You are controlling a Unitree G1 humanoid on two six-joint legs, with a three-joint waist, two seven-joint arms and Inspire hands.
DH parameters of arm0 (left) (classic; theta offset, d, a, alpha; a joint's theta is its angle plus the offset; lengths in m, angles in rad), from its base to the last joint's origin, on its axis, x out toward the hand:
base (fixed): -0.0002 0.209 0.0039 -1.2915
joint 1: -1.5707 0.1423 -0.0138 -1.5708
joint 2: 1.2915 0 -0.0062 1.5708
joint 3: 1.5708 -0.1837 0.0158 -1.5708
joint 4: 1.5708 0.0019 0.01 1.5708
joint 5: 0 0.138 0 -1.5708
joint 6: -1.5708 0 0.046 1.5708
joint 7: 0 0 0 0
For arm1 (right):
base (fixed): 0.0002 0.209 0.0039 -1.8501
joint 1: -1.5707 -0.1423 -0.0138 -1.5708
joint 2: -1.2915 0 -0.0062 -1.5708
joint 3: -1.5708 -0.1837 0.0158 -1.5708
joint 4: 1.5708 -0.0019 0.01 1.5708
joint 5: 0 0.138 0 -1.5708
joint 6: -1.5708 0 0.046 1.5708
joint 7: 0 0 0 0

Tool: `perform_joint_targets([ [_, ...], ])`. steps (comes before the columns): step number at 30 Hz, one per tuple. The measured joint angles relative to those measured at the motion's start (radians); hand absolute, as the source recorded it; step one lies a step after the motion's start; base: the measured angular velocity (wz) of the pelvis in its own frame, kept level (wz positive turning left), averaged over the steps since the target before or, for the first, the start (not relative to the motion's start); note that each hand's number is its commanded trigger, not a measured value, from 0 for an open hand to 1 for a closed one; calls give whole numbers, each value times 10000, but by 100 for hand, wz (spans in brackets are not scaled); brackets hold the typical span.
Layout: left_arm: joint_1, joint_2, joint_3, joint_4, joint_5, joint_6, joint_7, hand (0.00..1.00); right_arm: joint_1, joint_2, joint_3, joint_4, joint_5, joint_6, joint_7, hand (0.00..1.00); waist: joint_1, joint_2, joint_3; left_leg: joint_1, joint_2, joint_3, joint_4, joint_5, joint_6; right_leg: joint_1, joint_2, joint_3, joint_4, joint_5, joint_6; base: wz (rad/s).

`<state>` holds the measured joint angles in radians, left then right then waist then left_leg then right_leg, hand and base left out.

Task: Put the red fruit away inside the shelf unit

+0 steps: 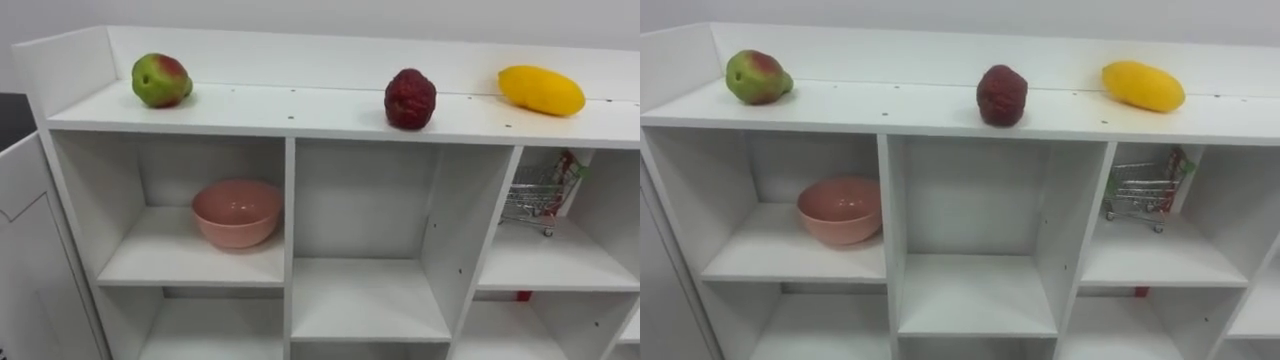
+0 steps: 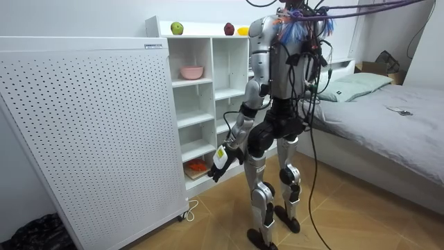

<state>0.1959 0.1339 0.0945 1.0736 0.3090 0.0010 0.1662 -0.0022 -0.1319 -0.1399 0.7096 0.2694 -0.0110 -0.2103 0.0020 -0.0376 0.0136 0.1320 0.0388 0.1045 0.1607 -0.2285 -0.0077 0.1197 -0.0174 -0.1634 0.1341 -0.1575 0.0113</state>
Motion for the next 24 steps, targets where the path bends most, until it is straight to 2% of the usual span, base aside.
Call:
perform_joint_targets([
  [2, 67, 21, 1, -109, 199, 78, 0, 0, -54, -5, -12, -1629, -257, -249, -502, 0, 5, 0, -8, -4, 0, -12, 13, 0, 0, -2, -2, -23, -6, 0, 0, 0],
  [5, 260, 15, 8, -168, 659, 197, 3, 0, -112, -4, 3, -3137, -454, -255, -959, 0, 40, -47, -38, -3, 0, -6, 9, 0, 0, -6, -2, -7, 3, 0, 0, 0],
  [8, 412, -28, -16, -165, 1021, 390, 9, 0, -127, -4, -1, -4363, -813, -246, -1224, 0, 24, -74, -125, -17, 1, 9, 13, 0, 0, -77, 10, 236, 28, 0, 0, -4],
  [10, 484, -52, -18, -160, 1208, 430, 4, 0, -129, -4, -4, -5185, -896, -263, -1397, 0, 15, -80, -132, -63, 2, 14, 25, 1, 0, -146, 16, 240, 36, 1, 0, -3],
  [14, 627, -91, -35, -157, 1472, 434, -5, 0, -229, -8, -7, -6756, -1153, -441, -1827, 0, 24, 21, -202, -110, 12, 19, 56, 2, 0, -159, 17, 246, 84, 2, -3, 0],
  [17, 636, -72, -211, -119, 1559, 434, -3, 0, -619, -93, 6, -7259, -1154, -635, -1989, 0, 55, 92, -171, -15, 18, 34, 62, 6, 2, -121, 12, 267, 193, 1, -2, -2],
  [24, 599, -98, -384, -153, 1967, 569, -252, 0, -1031, -590, 15, -8559, -1162, -668, -2254, 0, 256, 60, -159, -10, 18, -4, 64, 7, 4, -126, 23, 259, 209, 1, -3, -1],
])
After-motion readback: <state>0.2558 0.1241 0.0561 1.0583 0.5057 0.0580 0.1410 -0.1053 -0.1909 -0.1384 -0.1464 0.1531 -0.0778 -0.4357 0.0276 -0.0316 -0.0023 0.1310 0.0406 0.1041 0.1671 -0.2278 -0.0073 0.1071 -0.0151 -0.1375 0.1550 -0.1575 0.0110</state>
